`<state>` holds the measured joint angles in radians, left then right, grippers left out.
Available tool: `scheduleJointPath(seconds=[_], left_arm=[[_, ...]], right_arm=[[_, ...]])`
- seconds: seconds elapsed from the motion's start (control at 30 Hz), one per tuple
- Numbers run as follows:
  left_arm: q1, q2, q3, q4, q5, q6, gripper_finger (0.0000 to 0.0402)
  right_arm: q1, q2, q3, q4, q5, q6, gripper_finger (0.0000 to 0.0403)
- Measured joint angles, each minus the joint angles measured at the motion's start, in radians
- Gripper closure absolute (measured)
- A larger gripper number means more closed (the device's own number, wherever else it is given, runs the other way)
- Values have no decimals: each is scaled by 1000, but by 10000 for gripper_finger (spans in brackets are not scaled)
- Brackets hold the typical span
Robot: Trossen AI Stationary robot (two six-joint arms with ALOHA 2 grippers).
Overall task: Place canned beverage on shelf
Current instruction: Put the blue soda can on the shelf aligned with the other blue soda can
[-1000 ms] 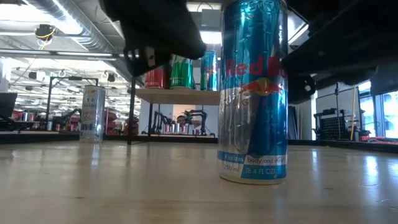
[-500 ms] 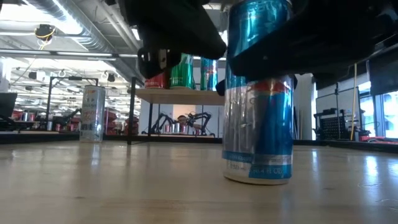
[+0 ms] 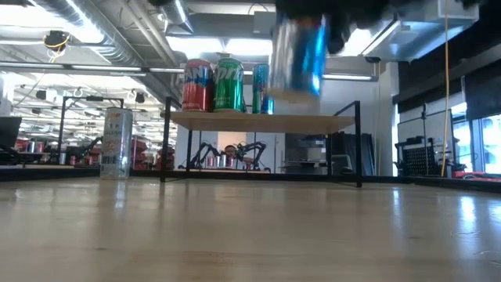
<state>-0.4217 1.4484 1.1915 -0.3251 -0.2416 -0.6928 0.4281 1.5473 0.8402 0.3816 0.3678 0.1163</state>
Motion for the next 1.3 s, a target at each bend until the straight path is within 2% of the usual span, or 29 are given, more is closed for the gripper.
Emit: scheduleJointPath(seconds=[0.17,0.3,0.43,0.63,0.8,0.97,1.3], left_arm=[[5,-143,0,-46,-74,193,395],[13,-227,0,-65,-100,252,395],[28,-313,0,-128,-108,312,395],[49,-418,1,-232,-170,397,395],[64,-455,1,-242,-240,515,395],[88,-468,1,-243,-273,621,395],[130,-466,0,-244,-272,625,395]], right_arm=[[-141,-95,125,-226,-12,-93,205],[-270,-86,289,-443,-44,-183,205],[-418,-61,395,-546,-144,-203,205],[-612,-48,437,-553,-284,-190,205],[-700,3,436,-534,-369,-142,205],[-735,68,436,-487,-378,-123,205],[-750,102,435,-474,-355,-124,205]])
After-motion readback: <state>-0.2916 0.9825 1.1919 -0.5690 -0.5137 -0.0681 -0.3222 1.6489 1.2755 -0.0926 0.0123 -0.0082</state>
